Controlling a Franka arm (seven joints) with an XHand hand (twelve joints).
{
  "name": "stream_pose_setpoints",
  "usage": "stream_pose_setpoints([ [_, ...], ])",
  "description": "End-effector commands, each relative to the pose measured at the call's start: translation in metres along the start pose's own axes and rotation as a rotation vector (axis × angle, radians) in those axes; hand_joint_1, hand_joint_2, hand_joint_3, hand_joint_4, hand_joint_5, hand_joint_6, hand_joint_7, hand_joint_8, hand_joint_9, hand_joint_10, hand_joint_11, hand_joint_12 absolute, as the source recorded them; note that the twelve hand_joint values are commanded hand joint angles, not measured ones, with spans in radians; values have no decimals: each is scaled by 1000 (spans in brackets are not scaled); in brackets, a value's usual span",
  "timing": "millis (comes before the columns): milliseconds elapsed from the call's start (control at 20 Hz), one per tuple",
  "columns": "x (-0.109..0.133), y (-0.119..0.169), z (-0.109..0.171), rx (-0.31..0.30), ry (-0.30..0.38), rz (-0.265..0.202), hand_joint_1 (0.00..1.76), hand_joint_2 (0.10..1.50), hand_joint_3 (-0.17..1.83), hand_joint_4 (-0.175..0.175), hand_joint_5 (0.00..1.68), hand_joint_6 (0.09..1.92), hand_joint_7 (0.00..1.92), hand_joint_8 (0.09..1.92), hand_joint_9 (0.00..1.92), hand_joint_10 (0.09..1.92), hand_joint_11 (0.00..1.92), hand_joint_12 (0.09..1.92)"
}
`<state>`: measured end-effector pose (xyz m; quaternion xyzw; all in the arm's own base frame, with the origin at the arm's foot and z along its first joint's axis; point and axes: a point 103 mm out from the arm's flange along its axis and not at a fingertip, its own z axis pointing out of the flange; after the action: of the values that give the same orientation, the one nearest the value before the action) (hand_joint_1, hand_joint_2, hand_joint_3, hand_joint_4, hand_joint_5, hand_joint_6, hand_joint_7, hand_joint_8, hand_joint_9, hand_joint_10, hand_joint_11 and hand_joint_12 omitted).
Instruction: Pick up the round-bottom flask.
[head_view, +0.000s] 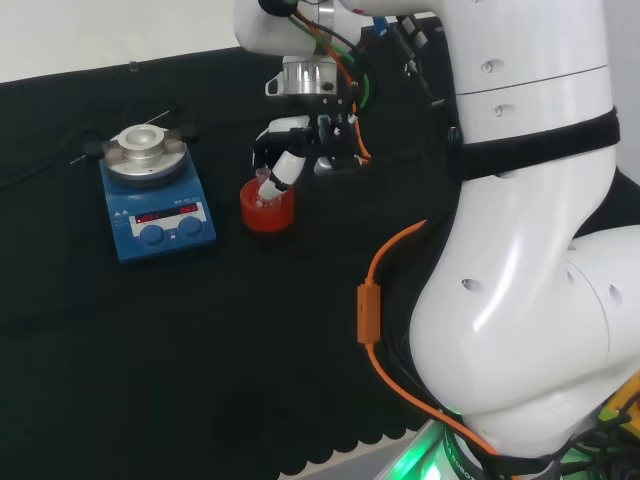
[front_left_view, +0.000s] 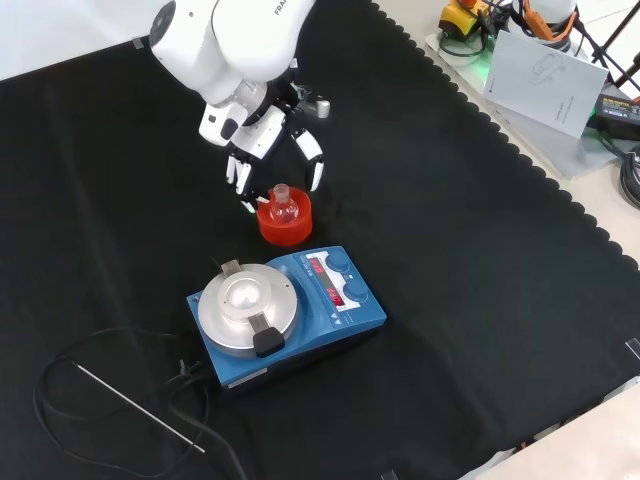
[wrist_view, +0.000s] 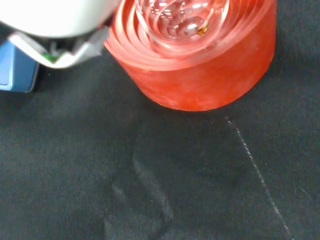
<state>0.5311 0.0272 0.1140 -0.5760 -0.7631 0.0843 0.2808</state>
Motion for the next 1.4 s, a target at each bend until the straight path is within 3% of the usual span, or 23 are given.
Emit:
stream_pose_setpoints([
  [50, 4, 5, 2, -1, -4, -7, 1025, 343, 891, -175, 442, 988, 731, 927, 758, 880, 472, 1403],
  [550, 4, 4, 2, -27, -15, 2, 1181, 320, 999, -175, 845, 883, 940, 834, 924, 760, 624, 1337],
  [1100, 7, 8, 3, -23, -8, 2, 1197, 331, 1021, -175, 937, 820, 998, 816, 1000, 718, 702, 1314],
  [1400, 7, 12, -2, -49, -15, 11, 1232, 360, 1040, -175, 1031, 747, 1149, 708, 1143, 640, 889, 1229],
])
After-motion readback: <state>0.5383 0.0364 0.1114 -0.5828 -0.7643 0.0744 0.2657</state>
